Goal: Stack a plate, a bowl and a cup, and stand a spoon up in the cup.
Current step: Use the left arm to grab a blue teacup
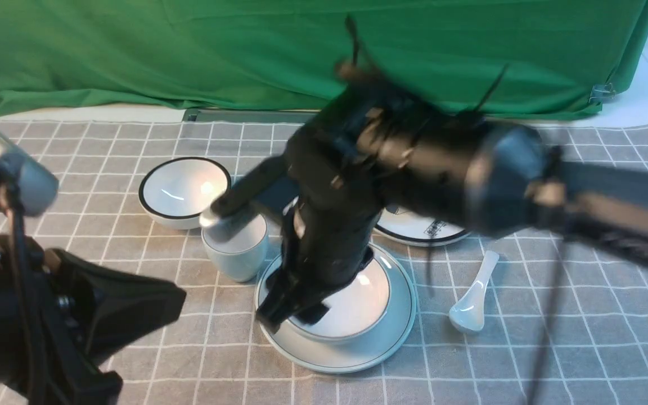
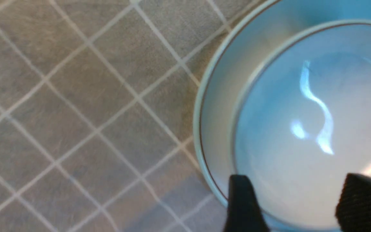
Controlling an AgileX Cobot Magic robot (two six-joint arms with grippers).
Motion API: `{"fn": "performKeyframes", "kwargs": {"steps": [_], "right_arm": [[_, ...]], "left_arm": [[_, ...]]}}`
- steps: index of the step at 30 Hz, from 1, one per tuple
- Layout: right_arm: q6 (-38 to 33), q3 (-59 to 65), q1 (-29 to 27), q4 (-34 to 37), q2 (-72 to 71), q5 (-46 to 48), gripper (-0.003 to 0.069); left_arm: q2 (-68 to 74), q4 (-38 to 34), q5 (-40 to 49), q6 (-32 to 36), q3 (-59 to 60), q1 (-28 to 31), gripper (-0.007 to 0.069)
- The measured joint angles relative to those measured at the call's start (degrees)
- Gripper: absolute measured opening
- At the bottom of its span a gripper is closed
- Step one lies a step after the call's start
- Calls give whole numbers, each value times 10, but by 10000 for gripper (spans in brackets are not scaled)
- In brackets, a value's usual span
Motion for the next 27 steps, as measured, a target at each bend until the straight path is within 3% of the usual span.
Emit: {"fn": "performKeyframes", "kwargs": {"steps": [1, 5, 7, 14, 18, 21, 23, 25, 27], "right_arm": [[0, 0, 0, -2, -7, 10, 365], [9, 27, 0, -74, -92, 78, 162], [23, 75, 0, -102, -146, 84, 110], [68, 247, 0, -114, -318, 15, 93], [91, 311, 0, -114, -387, -17, 93], [103, 352, 0, -114, -433, -32, 93], [112, 391, 0, -114, -481, -38, 93], [117, 396, 0, -114, -489, -38, 93], [125, 415, 0, -114, -517, -41, 93]], "left_arm": [[1, 1, 3, -2, -3, 0, 17], [58, 54, 63, -20, -51, 0, 17], [101, 71, 79, -20, -70, 0, 17], [290, 131, 84, -6, -160, 0, 22], [371, 163, 84, 9, -213, 0, 62], [434, 180, 86, 12, -251, 0, 137], [491, 205, 97, 16, -289, 0, 260], [504, 213, 100, 17, -295, 0, 294], [534, 242, 102, 19, -313, 0, 380]]}}
